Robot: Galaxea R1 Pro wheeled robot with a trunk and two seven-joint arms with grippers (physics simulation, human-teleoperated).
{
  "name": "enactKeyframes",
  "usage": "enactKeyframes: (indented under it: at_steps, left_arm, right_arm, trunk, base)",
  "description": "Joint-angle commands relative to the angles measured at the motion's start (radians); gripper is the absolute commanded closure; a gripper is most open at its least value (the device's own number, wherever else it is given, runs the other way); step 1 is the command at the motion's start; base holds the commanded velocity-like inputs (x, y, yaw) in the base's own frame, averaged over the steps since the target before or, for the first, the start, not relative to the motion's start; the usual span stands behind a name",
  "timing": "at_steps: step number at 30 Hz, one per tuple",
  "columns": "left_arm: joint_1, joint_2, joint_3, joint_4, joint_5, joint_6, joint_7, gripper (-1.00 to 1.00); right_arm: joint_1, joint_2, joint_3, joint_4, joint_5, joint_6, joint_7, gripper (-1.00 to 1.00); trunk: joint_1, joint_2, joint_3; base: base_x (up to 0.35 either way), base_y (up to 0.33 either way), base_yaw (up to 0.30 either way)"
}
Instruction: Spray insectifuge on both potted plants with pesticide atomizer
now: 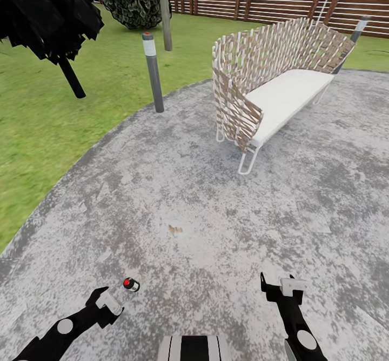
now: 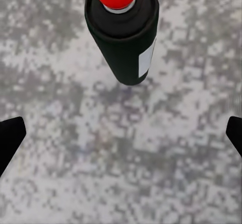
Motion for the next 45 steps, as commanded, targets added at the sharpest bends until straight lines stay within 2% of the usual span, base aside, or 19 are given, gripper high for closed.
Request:
enactKeyframes:
  at_steps: [1,45]
  left_arm:
    - [0.000,0.000,-0.001,0.000,-0.006,-0.005,0.000,-1.00]
    - [0.000,-0.001,-0.001,-0.002,-0.007,-0.005,0.000,-1.00]
  right_arm:
    - [0.000,0.000,0.001,0.000,0.001,-0.003,-0.004,-1.00]
    - [0.000,-0.002,0.001,-0.004,0.000,-0.003,-0.004,-1.00]
  trunk:
    - [0.000,0.000,-0.001]
    - [0.000,0.000,-0.001]
  base:
    - [0.012,0.000,0.000]
    - [0.024,-0.020,0.000]
